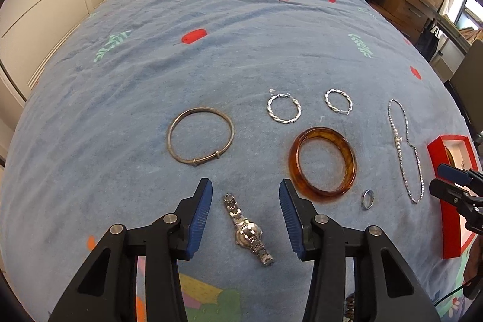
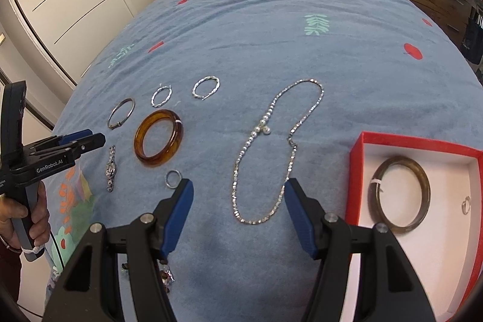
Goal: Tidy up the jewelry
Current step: 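Move left tool to the amber bangle and grasp its rim while right tool approaches the necklace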
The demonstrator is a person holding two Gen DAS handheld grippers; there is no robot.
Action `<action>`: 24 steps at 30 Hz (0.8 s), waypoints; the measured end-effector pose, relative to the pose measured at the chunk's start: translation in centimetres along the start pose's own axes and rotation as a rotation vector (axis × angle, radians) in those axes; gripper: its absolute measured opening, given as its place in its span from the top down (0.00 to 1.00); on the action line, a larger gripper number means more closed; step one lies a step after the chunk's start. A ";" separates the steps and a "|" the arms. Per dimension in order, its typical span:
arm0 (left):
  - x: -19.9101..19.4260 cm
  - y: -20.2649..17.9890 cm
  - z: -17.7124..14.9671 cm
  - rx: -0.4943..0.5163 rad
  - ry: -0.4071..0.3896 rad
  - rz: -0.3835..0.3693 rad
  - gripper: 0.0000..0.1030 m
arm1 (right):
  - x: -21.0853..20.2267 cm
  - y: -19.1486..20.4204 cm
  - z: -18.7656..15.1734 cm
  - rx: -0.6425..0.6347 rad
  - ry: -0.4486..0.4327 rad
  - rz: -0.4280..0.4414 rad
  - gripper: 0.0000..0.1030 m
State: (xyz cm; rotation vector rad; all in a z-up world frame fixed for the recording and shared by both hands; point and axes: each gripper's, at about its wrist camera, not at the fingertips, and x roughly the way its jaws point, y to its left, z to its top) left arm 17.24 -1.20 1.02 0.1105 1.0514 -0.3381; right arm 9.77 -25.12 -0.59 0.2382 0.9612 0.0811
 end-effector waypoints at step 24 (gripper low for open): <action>6.3 -3.8 2.3 0.054 0.086 -0.058 0.57 | 5.5 -1.9 3.5 0.062 0.044 -0.086 0.39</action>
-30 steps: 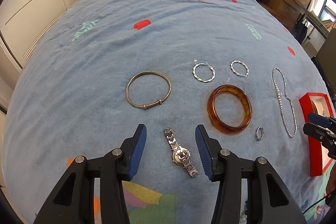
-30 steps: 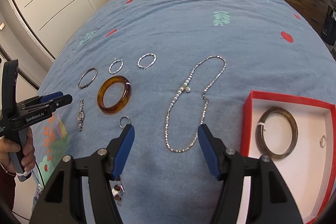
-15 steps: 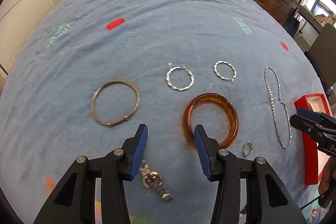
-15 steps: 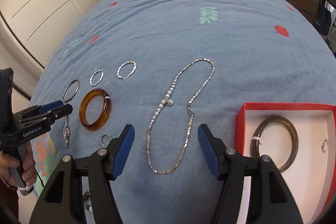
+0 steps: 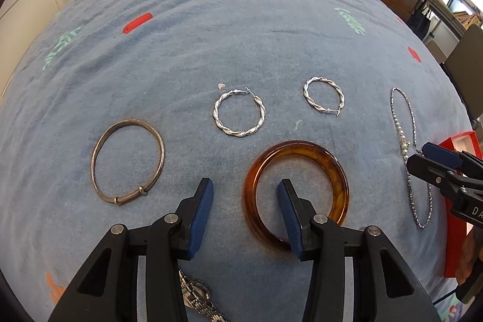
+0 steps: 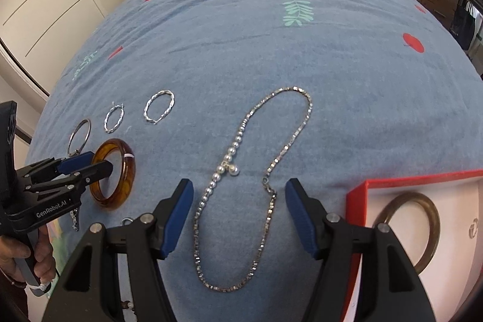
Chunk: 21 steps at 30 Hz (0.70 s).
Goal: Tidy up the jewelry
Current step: 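Move left tool to the amber bangle and grasp its rim while right tool approaches the necklace, then close the right gripper on the silver chain necklace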
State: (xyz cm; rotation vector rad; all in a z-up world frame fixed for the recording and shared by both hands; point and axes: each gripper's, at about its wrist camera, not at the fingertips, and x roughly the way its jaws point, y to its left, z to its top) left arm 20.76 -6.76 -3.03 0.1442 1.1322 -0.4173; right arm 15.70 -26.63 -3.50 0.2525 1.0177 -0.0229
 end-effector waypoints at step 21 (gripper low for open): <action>0.4 -0.6 0.2 0.059 0.030 -0.009 0.90 | 1.8 1.3 0.0 0.010 0.066 -0.020 0.45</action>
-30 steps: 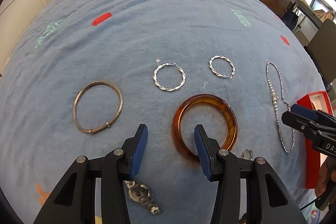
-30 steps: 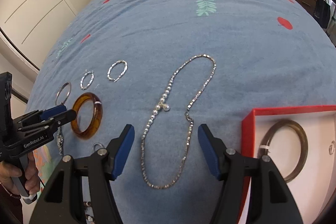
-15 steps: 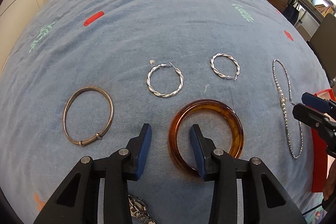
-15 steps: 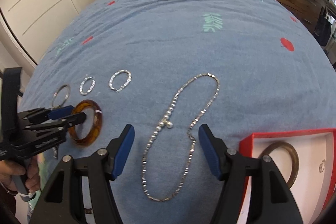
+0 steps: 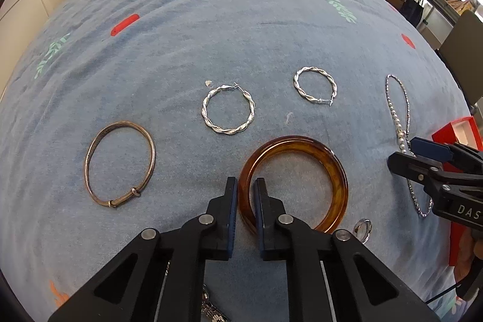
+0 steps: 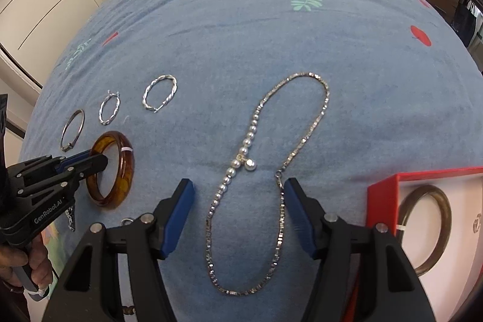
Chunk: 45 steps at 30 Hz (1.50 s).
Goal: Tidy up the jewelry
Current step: 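Close the right gripper on the silver chain necklace, then lift the amber bangle with left tool while right tool lifts the necklace toward the box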
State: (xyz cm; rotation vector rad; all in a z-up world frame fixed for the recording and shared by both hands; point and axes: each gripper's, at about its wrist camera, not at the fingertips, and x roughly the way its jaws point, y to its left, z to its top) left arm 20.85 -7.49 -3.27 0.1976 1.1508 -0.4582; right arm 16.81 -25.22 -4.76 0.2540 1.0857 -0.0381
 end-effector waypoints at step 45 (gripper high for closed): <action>-14.6 -3.1 -1.6 -0.019 -0.206 0.035 0.92 | -23.0 -0.3 -2.0 -0.041 -0.415 0.191 0.96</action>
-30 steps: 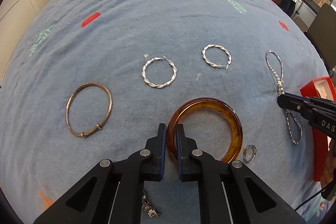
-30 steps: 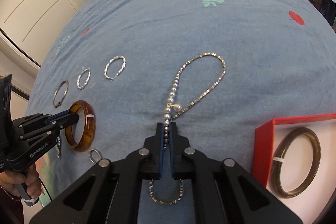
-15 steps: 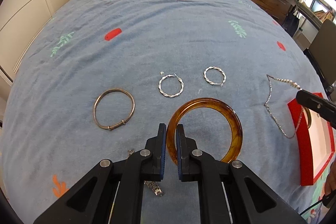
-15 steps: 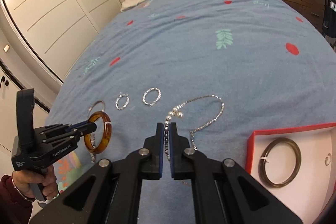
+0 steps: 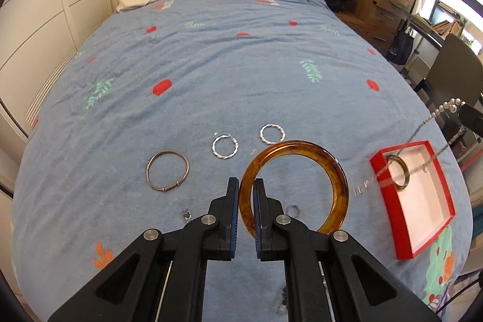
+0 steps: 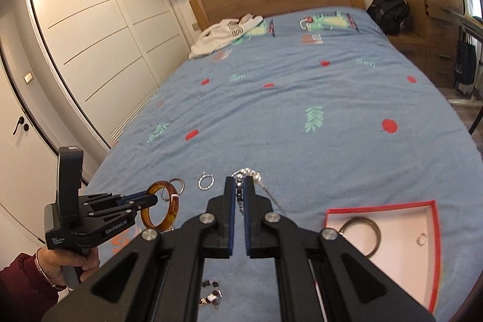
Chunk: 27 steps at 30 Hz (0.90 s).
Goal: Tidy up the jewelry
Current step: 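Lift the amber bangle with left tool while right tool lifts the necklace toward the box, then carry the amber bangle with left tool while right tool carries the necklace over the red box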
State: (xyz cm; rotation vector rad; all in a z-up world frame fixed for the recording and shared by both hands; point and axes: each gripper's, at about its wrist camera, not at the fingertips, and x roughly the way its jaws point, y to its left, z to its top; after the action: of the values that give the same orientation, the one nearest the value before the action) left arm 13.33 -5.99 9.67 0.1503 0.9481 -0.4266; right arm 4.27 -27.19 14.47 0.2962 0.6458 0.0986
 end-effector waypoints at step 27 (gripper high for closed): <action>-0.7 -18.5 -1.1 0.196 0.021 -0.170 0.92 | -13.6 -11.0 -2.4 0.075 -0.090 -0.163 0.95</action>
State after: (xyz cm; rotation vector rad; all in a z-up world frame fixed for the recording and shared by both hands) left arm 4.42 -22.25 10.68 0.2537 0.9426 -0.6765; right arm -8.03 -39.62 17.19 0.3176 0.5827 -0.0952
